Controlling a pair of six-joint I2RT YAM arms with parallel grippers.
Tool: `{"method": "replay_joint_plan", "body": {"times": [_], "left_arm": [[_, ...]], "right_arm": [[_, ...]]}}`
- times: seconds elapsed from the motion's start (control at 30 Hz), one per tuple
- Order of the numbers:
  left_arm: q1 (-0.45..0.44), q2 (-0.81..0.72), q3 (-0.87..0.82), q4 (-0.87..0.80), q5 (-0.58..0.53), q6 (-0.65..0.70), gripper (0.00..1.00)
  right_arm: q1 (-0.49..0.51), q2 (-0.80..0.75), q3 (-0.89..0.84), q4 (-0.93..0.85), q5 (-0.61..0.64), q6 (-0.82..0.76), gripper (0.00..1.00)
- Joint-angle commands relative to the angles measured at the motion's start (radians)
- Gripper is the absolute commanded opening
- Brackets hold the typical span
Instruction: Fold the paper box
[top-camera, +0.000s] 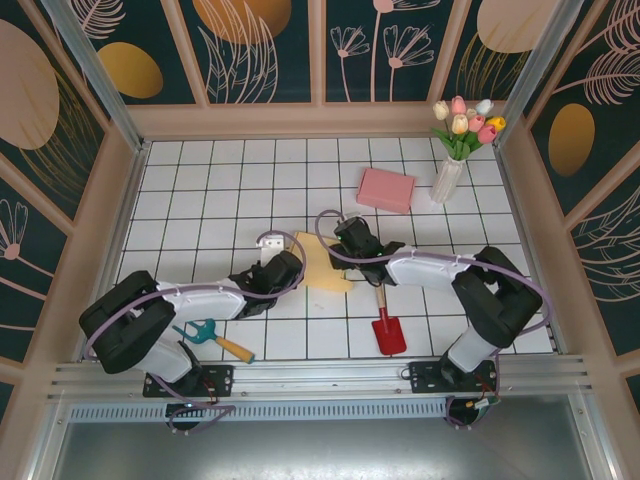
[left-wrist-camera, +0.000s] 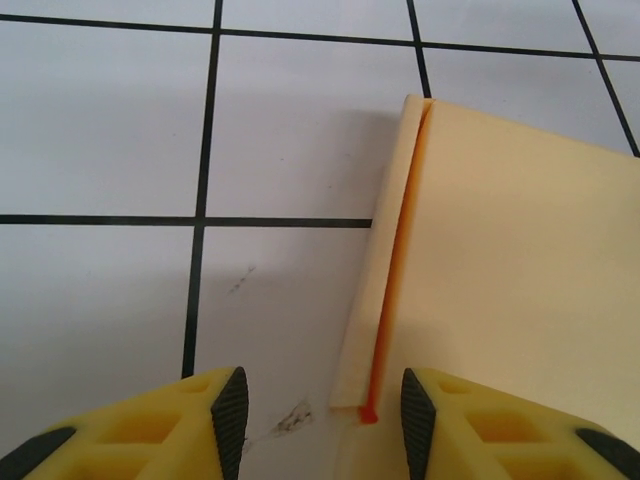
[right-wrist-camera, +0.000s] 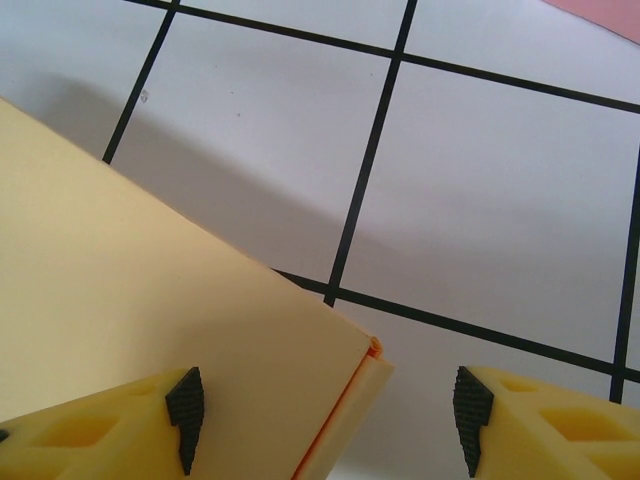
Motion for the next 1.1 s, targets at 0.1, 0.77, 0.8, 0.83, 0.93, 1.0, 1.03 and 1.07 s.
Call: {"method": "replay_joint_plan", "body": {"times": [0.1, 0.77, 0.8, 0.83, 0.93, 1.0, 1.03, 1.07], "left_arm": [[0.004, -0.044, -0.030, -0.057, -0.002, -0.031, 0.49], [0.004, -0.119, -0.089, 0.083, 0.075, -0.039, 0.53], [0.005, -0.109, -0.087, 0.084, 0.073, -0.039, 0.53], [0.004, -0.101, -0.085, 0.084, 0.074, -0.040, 0.53], [0.004, -0.086, -0.090, 0.090, 0.056, -0.047, 0.53], [0.004, -0.082, -0.093, 0.088, 0.044, -0.052, 0.54], [0.005, -0.080, -0.094, 0.086, 0.038, -0.058, 0.56], [0.004, -0.080, -0.093, 0.080, 0.031, -0.065, 0.59]], "right_arm": [[0.034, -0.128, -0.077, -0.018, 0.051, 0.085, 0.69], [0.046, -0.055, -0.146, 0.123, -0.080, 0.110, 0.66], [0.046, -0.041, -0.137, 0.116, -0.075, 0.104, 0.66], [0.046, -0.028, -0.128, 0.110, -0.070, 0.098, 0.66], [0.044, 0.001, -0.105, 0.101, -0.057, 0.074, 0.66], [0.039, 0.018, -0.088, 0.098, -0.057, 0.045, 0.66], [0.035, 0.025, -0.080, 0.097, -0.057, 0.027, 0.66], [0.031, 0.030, -0.074, 0.095, -0.057, 0.014, 0.66]]}}
